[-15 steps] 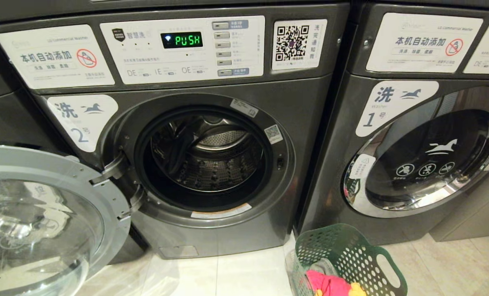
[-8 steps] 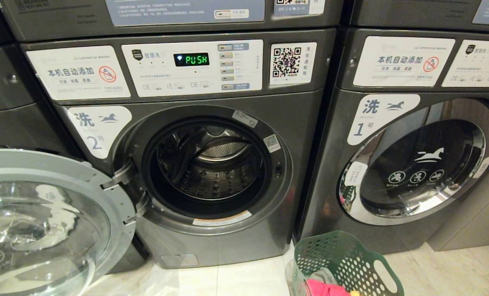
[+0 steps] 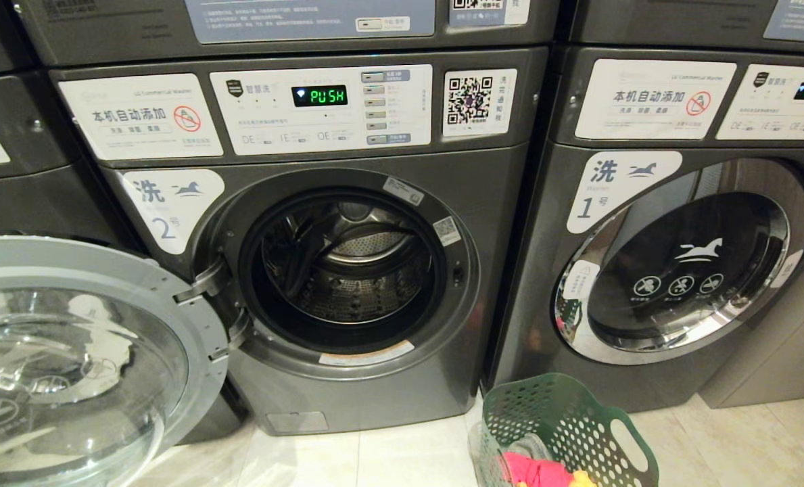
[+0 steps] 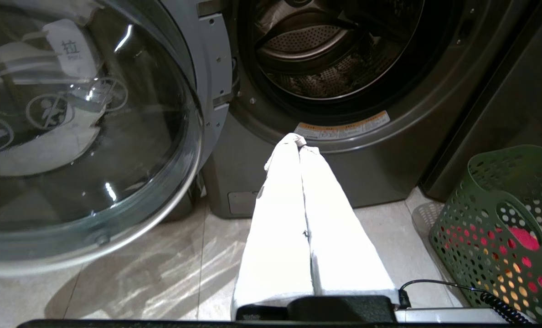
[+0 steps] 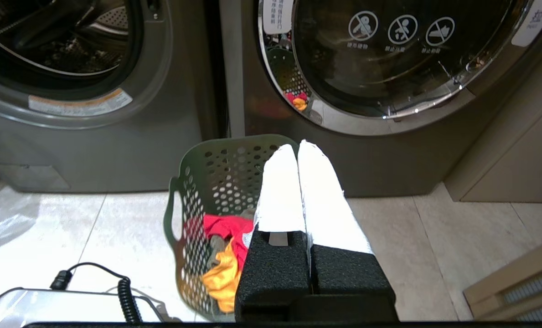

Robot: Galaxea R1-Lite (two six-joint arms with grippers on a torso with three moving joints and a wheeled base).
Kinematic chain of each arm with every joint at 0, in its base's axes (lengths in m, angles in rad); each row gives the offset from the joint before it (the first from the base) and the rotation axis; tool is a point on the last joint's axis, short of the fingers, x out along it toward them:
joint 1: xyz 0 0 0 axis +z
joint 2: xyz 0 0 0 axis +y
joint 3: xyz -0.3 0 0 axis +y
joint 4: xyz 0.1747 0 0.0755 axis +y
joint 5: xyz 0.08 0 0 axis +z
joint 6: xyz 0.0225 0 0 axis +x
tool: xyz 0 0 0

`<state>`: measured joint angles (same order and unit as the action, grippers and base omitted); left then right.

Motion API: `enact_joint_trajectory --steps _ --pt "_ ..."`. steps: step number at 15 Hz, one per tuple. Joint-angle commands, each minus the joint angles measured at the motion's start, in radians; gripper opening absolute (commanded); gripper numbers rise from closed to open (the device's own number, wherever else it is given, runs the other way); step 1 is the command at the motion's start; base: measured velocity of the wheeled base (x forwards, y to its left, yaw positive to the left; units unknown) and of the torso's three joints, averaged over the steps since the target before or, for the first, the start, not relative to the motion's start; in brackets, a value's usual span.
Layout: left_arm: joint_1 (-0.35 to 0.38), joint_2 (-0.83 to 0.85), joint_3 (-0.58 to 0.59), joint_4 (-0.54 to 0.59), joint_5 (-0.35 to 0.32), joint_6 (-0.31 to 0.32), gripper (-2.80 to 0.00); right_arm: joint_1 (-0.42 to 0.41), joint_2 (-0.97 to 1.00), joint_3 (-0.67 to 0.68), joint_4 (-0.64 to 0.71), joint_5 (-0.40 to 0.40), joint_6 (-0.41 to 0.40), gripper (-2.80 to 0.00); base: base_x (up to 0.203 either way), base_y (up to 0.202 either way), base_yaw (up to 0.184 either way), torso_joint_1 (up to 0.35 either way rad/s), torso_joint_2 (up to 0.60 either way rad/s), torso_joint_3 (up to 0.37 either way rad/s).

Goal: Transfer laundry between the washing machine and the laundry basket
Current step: Close the washing machine door with the left hand

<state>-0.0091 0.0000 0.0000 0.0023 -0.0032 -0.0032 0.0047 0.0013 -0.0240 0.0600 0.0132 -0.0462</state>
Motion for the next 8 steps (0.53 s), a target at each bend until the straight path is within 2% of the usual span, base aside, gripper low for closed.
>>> enact_joint_trajectory --steps 1,4,5,8 --pt "0.000 0.000 0.000 0.001 0.000 0.000 -2.80 0.001 0.000 -0.001 0.000 0.001 -0.001 -2.80 -0.195 0.000 0.000 -0.002 0.00 0.010" --pt "0.000 0.000 0.000 0.001 0.000 0.000 -2.80 0.000 0.000 0.001 0.000 -0.001 0.006 -2.80 -0.183 0.000 0.002 0.002 0.00 0.003" --pt "0.000 0.000 0.000 0.001 0.000 0.000 -2.80 0.000 0.000 0.001 -0.002 -0.001 0.008 -2.80 -0.089 0.000 0.007 -0.009 0.00 0.006" --pt "0.000 0.000 0.000 0.001 0.000 0.000 -2.80 0.001 0.000 0.001 0.000 -0.001 0.006 -2.80 0.000 0.000 0.000 0.000 0.00 0.000"
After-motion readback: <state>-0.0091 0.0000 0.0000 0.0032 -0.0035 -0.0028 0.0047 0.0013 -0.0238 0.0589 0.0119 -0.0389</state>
